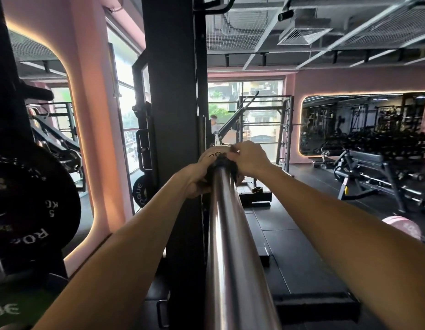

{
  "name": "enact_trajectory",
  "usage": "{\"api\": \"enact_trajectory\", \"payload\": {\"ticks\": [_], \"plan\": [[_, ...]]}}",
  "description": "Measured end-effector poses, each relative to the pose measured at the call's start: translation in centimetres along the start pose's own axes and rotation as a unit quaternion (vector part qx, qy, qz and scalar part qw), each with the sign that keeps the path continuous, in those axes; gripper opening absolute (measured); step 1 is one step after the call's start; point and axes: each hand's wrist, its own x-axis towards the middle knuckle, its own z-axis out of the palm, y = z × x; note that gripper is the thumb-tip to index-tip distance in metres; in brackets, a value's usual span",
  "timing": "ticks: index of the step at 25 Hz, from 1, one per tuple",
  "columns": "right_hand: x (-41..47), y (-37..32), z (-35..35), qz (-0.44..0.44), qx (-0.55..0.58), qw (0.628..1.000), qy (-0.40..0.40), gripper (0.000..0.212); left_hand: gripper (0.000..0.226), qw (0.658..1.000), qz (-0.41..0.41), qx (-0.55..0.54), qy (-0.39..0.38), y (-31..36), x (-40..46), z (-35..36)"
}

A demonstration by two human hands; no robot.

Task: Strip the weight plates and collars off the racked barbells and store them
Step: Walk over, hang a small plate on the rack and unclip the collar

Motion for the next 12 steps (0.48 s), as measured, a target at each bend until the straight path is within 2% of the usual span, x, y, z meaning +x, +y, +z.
{"api": "enact_trajectory", "payload": {"ticks": [2,5,12], "plan": [[0.0,-0.8,-0.7,-0.039,-0.036,0.998,-0.025,0.032,0.061,1.000,-0.009,-0.001,0.000,0.2,-0.1,0.1],[-0.1,-0.9,-1.2,-0.040,-0.053,0.995,-0.075,0.030,0.063,1.000,-0.027,-0.008,0.004,0.3,-0.1,0.2],[0.3,-1.8,-0.9,-0.087,-0.129,0.979,-0.136,0.054,0.069,0.999,-0.037,-0.031,-0.005,0.4,0.2,0.6]]}}
